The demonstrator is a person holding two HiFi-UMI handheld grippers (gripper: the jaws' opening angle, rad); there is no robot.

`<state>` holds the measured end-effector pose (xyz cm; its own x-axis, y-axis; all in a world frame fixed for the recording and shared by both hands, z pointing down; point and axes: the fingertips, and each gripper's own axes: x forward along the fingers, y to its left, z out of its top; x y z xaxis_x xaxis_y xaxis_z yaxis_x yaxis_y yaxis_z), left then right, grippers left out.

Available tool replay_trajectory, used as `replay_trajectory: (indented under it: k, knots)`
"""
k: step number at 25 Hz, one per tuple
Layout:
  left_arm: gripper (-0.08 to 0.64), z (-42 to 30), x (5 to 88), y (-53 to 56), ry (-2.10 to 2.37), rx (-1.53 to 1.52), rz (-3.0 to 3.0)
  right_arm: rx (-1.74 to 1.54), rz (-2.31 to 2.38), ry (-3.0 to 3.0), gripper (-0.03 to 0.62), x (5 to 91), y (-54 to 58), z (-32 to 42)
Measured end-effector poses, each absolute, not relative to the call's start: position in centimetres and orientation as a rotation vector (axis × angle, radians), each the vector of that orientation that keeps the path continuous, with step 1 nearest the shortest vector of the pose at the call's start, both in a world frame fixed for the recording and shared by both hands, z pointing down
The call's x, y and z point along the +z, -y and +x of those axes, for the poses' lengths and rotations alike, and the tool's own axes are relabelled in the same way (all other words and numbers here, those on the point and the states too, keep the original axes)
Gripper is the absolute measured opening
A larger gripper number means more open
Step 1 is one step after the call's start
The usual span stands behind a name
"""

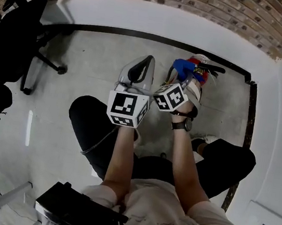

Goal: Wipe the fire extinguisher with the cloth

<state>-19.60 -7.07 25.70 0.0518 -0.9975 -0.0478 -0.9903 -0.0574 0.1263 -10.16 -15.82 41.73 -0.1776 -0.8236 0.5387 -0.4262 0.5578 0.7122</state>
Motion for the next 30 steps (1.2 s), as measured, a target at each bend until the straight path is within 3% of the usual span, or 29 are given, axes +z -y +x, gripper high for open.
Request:
replay_trajectory:
  k: [5,14,19,25,30]
  knots:
    - [0.002,-20.3,27.4,7.6,2.100,-0.122,2.273,-0.636,0.885,1.710,0.078,46.7,14.1,-12.4]
    - [0.002,-22.7,30.7,8.3,2.082,-0.021,2.227,-0.441,0.729,1.657,0.078,66.8,12.1,-10.6]
    - [0.002,-23.4,32.1,8.6,2.094,0.029,2.185,-0.386,0.796,1.718,0.078,71.7,12.6,-11.3]
    - [0.002,-22.7,33.0,9.2,2.077,0.069,2.198,0.069,0.767,1.685,0.075,78.7,11.8,-8.6]
    - [0.002,-22.6,33.0,9.5,2.047,0.056,2.209,0.211,0.646,1.662,0.075,80.3,11.0,-8.1]
